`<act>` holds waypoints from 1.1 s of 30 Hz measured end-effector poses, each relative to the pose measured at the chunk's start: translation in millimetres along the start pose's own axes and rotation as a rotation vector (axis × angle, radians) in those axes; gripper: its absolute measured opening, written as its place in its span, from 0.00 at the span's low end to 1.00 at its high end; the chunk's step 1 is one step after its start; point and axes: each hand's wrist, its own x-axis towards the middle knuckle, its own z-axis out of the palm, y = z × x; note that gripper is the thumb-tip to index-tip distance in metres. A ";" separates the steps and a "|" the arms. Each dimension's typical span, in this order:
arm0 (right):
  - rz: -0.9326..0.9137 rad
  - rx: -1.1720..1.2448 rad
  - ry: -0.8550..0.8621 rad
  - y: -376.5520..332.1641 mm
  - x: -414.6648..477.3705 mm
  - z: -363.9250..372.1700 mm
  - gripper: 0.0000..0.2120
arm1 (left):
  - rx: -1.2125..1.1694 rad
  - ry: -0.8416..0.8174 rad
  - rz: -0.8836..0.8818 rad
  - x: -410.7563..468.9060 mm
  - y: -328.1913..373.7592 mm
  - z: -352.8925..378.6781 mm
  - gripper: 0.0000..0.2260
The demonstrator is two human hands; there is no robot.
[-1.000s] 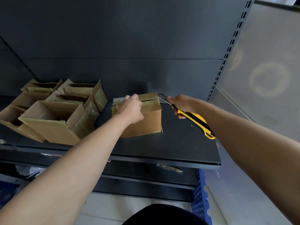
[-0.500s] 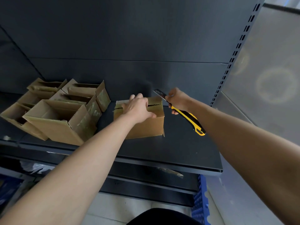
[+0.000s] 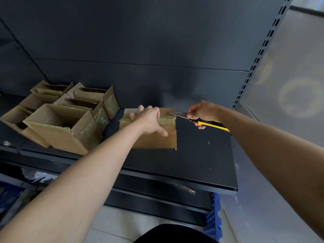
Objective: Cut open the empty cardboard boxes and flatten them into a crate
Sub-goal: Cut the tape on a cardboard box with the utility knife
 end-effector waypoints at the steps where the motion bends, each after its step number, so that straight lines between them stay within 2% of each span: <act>1: -0.007 -0.007 -0.007 2.4 -0.3 -3.8 0.11 | -0.006 -0.004 -0.003 0.9 0.3 -0.9 0.25; 9: 0.013 -0.216 -0.063 -1.3 8.5 -10.2 0.11 | -0.015 -0.046 0.028 3.1 -0.2 -2.4 0.22; 15: 0.035 -0.305 -0.246 -25.0 6.4 -8.9 0.10 | -0.039 -0.073 0.019 5.7 -5.9 -9.0 0.16; 19: 0.020 -0.392 -0.232 -32.7 2.5 -8.0 0.10 | -0.080 -0.095 0.043 4.6 -3.9 -11.8 0.15; 22: -0.041 -0.401 -0.210 -33.5 0.8 5.6 0.12 | -0.152 -0.123 0.070 4.3 -3.7 -13.7 0.14; 26: 0.001 -0.402 -0.297 -31.1 -4.9 -2.6 0.12 | -0.198 -0.162 0.087 3.0 -6.1 -12.9 0.13; 30: -0.013 -0.409 -0.228 -29.1 -5.0 6.2 0.12 | -0.210 -0.172 0.095 4.3 -1.8 -11.5 0.13; 33: 0.006 -0.398 -0.309 -22.0 -9.1 9.8 0.11 | -0.226 -0.099 0.082 4.0 -8.0 -17.2 0.12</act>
